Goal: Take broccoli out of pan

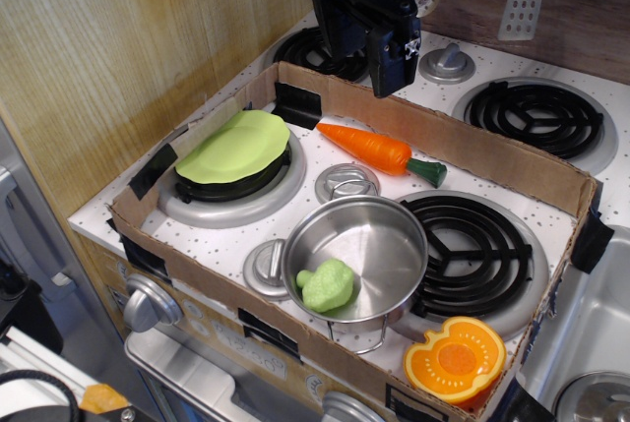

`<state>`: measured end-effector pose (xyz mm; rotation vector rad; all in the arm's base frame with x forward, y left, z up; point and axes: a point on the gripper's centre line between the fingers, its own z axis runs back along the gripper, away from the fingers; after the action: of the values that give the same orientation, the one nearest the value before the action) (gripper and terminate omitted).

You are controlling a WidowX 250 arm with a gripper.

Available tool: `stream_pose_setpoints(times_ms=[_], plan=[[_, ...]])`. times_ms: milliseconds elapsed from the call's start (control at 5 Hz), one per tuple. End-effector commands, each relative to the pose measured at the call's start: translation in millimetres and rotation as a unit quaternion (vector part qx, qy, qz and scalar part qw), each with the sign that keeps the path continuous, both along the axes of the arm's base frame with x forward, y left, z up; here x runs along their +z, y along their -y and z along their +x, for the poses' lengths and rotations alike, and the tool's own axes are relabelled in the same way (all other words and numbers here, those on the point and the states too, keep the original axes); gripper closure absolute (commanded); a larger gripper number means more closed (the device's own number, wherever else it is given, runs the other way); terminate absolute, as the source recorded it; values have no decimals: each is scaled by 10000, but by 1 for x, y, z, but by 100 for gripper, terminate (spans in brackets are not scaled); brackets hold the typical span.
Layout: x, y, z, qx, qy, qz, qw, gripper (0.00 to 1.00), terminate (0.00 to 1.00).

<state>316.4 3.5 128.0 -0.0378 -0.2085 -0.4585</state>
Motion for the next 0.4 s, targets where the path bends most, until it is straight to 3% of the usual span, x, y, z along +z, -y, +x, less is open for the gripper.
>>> stream_pose_setpoints(times_ms=[0, 200], plan=[[0, 0, 0, 0, 0, 0, 10000, 0, 0], [6, 3, -11, 191, -8, 174, 9997, 0, 0]])
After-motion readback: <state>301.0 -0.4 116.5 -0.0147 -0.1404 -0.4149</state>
